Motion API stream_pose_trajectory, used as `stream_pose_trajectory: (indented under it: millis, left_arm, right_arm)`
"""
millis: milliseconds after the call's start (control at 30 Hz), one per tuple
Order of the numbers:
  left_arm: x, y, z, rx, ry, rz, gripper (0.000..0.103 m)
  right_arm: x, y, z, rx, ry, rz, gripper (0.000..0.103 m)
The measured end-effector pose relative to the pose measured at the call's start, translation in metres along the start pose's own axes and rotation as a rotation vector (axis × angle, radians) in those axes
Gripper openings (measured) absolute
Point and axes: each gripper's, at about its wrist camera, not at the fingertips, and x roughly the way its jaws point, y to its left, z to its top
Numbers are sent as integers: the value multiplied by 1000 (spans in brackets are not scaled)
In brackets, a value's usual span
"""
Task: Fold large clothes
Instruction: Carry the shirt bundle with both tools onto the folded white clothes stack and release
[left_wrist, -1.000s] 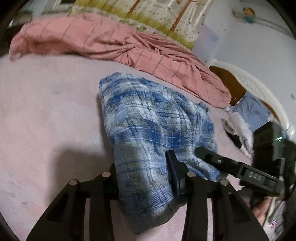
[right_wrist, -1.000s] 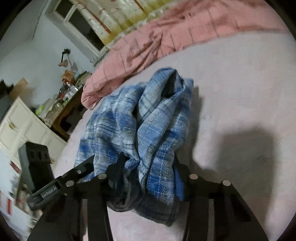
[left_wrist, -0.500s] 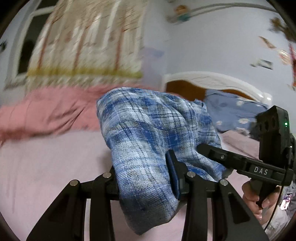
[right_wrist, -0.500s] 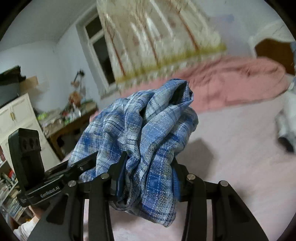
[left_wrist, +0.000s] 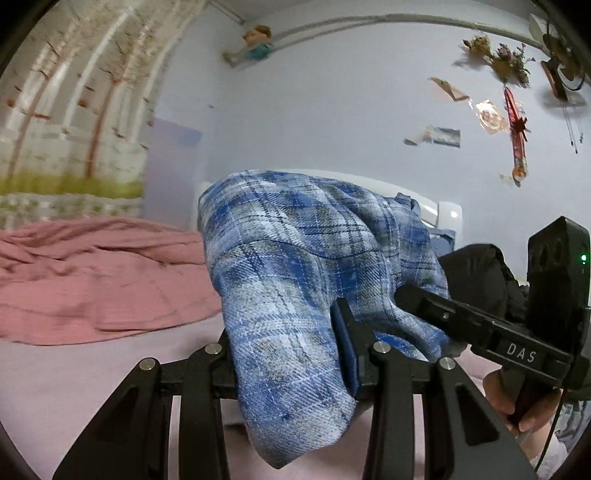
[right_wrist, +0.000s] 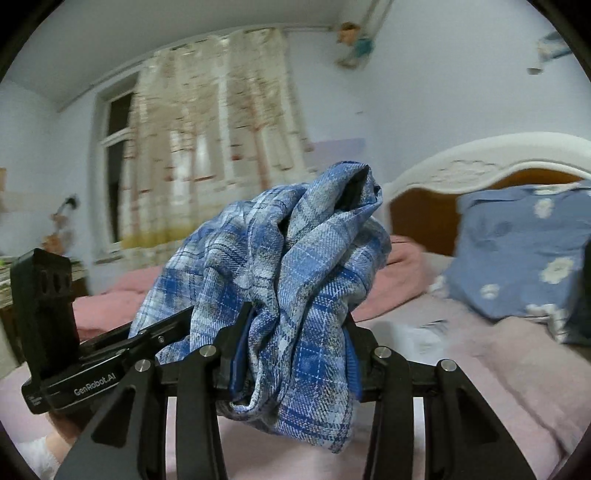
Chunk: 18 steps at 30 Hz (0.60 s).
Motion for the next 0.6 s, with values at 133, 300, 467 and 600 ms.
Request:
stream_pose_trajectory:
  millis: [133,300,467,600]
  left_arm:
    - [62,-4,-38,0,51,14,38]
    - [138,22,-101,3,193,71,39]
    - [143,38,-111,-66,202,68,56]
    - [141,31,-115,-2,187,172,77]
  right_arm:
    - [29,-48,-27,11,9,-128,45]
    - [91,-88,-83,22,69,-225,45]
    - [129,-100,-115,-13,213,-281,50]
    - [129,-103,-119,-3,223,-299,55]
